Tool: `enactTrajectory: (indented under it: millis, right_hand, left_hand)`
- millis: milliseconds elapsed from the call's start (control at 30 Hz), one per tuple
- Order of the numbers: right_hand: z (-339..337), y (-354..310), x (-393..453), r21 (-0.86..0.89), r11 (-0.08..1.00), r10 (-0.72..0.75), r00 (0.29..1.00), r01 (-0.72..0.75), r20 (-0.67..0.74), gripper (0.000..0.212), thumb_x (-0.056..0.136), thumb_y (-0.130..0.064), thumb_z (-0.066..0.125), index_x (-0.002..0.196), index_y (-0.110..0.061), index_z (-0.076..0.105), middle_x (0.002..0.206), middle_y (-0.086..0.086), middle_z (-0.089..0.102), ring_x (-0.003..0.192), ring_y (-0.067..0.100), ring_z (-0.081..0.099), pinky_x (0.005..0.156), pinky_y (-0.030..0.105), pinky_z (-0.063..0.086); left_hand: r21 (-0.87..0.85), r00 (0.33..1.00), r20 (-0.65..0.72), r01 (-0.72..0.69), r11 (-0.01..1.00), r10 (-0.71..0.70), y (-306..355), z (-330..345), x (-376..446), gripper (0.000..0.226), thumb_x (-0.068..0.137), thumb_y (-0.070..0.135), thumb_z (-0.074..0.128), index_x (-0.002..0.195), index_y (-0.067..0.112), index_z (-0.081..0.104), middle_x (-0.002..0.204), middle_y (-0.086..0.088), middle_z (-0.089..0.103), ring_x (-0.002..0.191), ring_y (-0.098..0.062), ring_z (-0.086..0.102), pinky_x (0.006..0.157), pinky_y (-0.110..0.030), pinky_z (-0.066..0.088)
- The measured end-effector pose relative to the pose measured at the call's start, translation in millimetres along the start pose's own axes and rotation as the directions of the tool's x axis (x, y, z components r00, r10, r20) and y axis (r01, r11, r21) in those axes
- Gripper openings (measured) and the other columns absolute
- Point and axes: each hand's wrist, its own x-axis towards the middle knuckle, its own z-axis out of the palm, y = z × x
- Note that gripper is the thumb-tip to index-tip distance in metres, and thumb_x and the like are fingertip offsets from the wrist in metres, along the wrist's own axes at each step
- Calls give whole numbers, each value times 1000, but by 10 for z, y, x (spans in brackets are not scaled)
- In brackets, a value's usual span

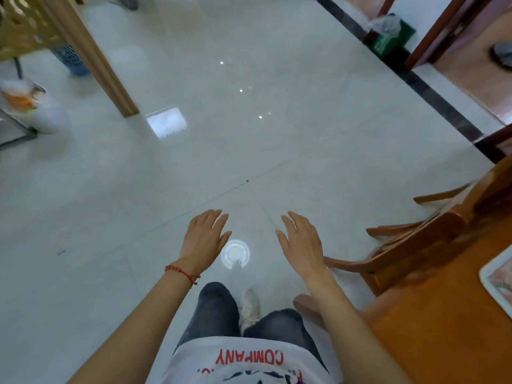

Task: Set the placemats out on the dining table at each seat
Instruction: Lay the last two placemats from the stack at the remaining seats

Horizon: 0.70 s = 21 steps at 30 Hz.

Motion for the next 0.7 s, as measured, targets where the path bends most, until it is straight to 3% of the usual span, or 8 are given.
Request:
enactTrajectory:
  millis: [67, 133, 200, 367, 433, 567, 700]
  right_hand:
    - [-49, 17, 211, -5, 1000, 5, 1000, -5, -14, 58, 96, -42, 21, 106, -6, 65, 111, 14, 67, 98, 29, 66, 79, 39, 54]
    - [-84, 48, 449, -4, 1000, 22, 999, -23, -40, 67, 97, -44, 10, 106, -6, 65, 110, 14, 67, 98, 28, 66, 79, 38, 54]
    - [-105, 103, 712, 7, 999, 50, 996, -50, -70, 67, 97, -43, 10, 105, -6, 65, 109, 14, 67, 97, 29, 66, 78, 39, 54]
    - [-175, 276, 1435, 4, 985, 174, 975, -175, -136, 45, 87, -35, 38, 103, -5, 66, 109, 15, 67, 98, 30, 66, 78, 40, 54]
    - [-226, 334, 1716, 19, 975, 222, 963, -222, -154, 46, 89, -37, 36, 103, -5, 66, 108, 16, 67, 98, 30, 66, 78, 39, 54]
    - [-338, 460, 2172, 48, 956, 294, 933, -291, -207, 65, 96, -46, 15, 105, -5, 65, 109, 15, 67, 99, 30, 65, 79, 39, 53]
    - [-400, 700, 2463, 125, 910, 414, 885, -396, -213, 63, 95, -48, 20, 109, -4, 63, 114, 17, 64, 105, 33, 62, 85, 42, 51]
  left_hand:
    - [-6, 1000, -15, -24, 1000, 23, -37, -55, 287, 40, 71, 28, 77, 103, 6, 66, 103, -15, 70, 92, -33, 68, 77, -44, 54]
    - [3, 998, -33, -54, 999, 54, -99, -89, 612, 40, 73, 30, 74, 104, 7, 66, 104, -14, 70, 94, -32, 67, 79, -43, 54]
    - [15, 996, -10, -87, 996, 87, -169, -96, 972, 38, 84, 37, 54, 105, 8, 65, 106, -13, 69, 96, -31, 67, 81, -42, 53]
    - [10, 980, 101, -171, 985, 170, -331, -129, 1893, 66, 96, 47, 11, 110, 9, 63, 110, -11, 68, 100, -29, 65, 84, -42, 52]
    - [9, 972, 113, -206, 978, 204, -387, -171, 2255, 72, 95, 50, 5, 111, 9, 62, 111, -11, 68, 101, -29, 65, 84, -43, 52]
    - [8, 959, 102, -267, 964, 265, -472, -217, 2902, 73, 95, 51, 5, 110, 9, 63, 111, -11, 68, 101, -29, 65, 85, -43, 51]
    - [-17, 938, 119, -327, 945, 327, -433, -256, 3494, 72, 95, 50, 6, 111, 8, 62, 111, -12, 68, 102, -30, 65, 85, -44, 51]
